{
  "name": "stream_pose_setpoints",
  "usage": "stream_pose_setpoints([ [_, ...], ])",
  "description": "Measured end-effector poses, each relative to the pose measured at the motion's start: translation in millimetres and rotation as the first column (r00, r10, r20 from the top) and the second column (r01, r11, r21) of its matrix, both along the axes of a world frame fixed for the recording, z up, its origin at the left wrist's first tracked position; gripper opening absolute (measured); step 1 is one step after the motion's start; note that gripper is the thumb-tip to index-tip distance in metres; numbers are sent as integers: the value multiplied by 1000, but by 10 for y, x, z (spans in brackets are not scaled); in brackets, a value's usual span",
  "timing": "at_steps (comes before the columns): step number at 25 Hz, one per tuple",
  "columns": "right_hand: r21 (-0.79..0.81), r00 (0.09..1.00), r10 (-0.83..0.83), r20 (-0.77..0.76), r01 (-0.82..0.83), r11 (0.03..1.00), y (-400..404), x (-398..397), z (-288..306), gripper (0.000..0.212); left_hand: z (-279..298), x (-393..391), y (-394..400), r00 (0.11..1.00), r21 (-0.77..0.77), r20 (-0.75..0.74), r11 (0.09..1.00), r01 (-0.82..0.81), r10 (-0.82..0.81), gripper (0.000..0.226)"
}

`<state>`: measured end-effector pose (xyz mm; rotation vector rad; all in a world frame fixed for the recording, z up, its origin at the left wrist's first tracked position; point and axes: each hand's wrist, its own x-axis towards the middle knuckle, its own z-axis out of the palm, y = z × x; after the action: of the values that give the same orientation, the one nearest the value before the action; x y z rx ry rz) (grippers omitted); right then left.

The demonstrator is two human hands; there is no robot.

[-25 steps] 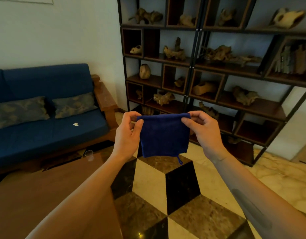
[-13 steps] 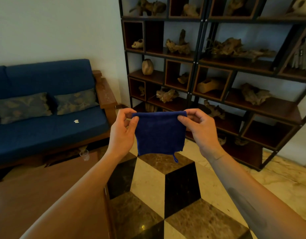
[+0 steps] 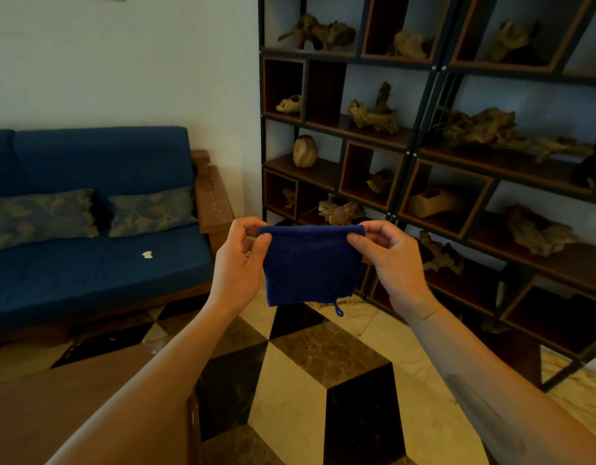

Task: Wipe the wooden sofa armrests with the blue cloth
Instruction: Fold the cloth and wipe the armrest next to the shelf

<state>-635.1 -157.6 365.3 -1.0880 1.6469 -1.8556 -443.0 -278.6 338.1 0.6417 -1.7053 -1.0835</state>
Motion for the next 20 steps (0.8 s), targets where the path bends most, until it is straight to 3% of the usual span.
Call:
stream_pose_setpoints([
  [6,-2,998,34,-44,-34,999,-967,-293,50,10,23,-232,-818,997,-6,-22,997,-77,77,21],
  [20,-31,977,205,65,-204,979,-2888,-1386,-112,12,-153,-1195,-2501,955,-37,62,957,-289,291,15],
])
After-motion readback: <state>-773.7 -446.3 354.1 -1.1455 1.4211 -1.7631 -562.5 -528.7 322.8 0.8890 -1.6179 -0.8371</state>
